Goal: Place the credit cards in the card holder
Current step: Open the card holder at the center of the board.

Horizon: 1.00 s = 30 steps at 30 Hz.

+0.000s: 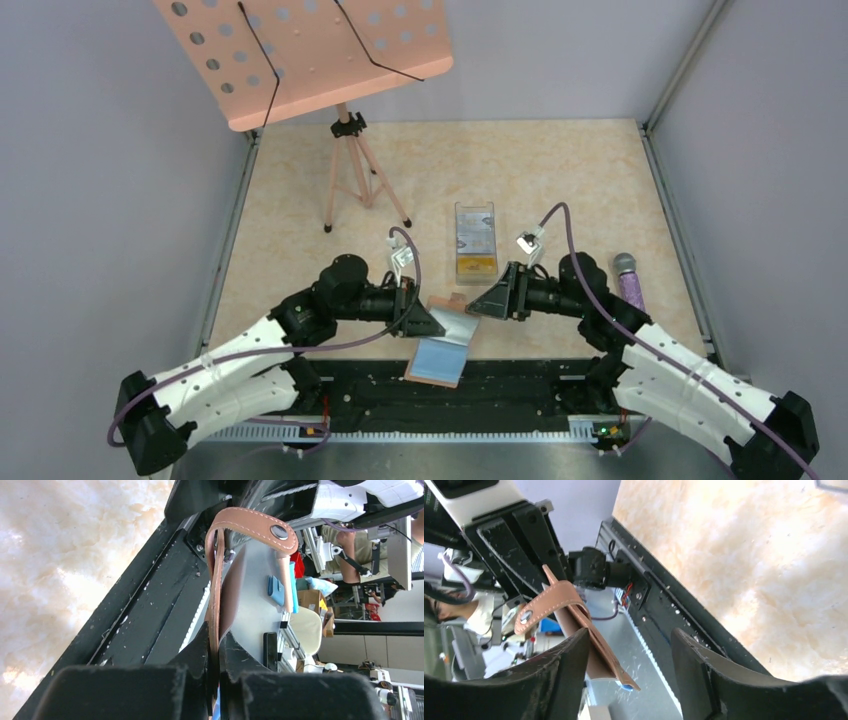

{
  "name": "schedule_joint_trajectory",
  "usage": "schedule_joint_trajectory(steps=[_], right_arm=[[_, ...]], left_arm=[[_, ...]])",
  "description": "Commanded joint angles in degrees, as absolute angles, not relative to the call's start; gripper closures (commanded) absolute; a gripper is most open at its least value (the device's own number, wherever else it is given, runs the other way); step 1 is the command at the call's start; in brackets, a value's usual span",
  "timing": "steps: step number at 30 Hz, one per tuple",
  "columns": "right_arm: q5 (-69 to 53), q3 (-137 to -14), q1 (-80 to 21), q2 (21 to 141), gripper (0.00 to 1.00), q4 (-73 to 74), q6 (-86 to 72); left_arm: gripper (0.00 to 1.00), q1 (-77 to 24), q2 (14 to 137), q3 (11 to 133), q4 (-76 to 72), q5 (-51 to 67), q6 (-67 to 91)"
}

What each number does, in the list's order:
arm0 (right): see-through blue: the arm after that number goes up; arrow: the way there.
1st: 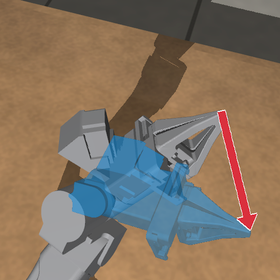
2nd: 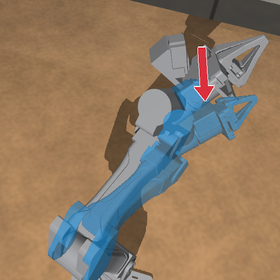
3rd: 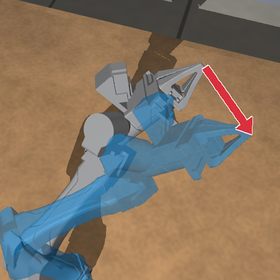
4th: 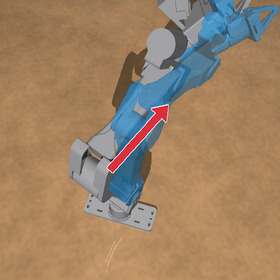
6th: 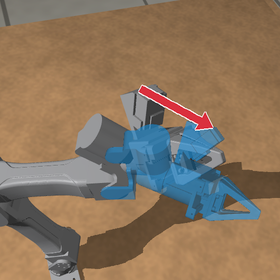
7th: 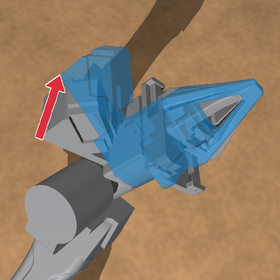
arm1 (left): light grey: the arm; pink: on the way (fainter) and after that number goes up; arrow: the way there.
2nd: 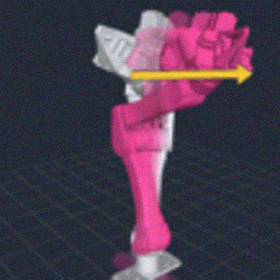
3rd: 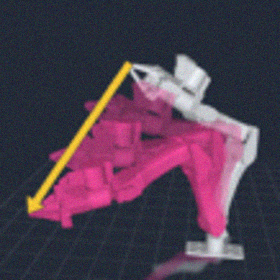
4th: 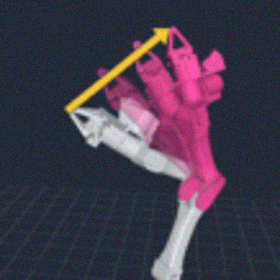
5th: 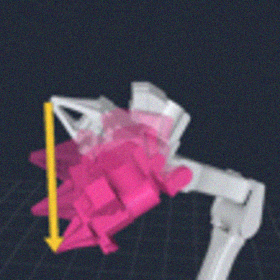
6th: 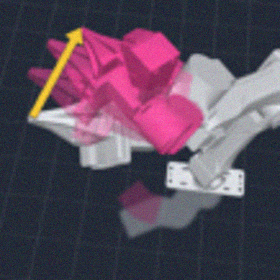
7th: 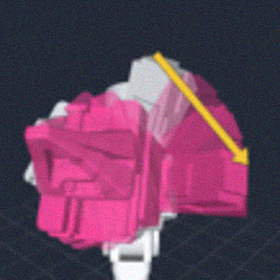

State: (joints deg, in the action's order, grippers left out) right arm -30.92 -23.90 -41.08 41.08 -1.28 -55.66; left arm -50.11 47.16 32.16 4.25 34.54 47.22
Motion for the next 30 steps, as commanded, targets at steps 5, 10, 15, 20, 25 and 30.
schedule_joint_trajectory(steps=[5, 10, 15, 20, 25, 30], right_arm=[[-24.0, -33.99, -40.65, 39.67, 0.2, 12.29, -46.65], [-31.12, -35.59, -40.73, 41.09, 0.06, 12.74, -42.79], [-40.74, -37.62, -40.74, 47.71, 0.05, 14.02, -37.92], [-45.63, -38.13, -40.95, 51.44, 0.05, 12.83, -34.82], [-50.84, -35.59, -41.33, 53.19, 0.06, 4.67, -37.03], [-55.33, -33.13, -43.71, 55.49, 0.18, -6.37, -41.93]], left_arm=[[1.0, -49.92, 48.23, 37.35, 16.52, 34.79, 44.85], [1.0, -49.92, 53.48, 40.15, 18.1, 40.71, 44.53], [1.0, -50.01, 58.44, 45.03, 19.16, 46.15, 43.87], [1.0, -50.01, 61.87, 46.89, 16.81, 49.95, 44.73], [1.0, -50.01, 63.26, 49.08, 18.18, 51.61, 43.91], [1.0, -50.01, 63.49, 50.51, 18.73, 50.37, 43.95]])
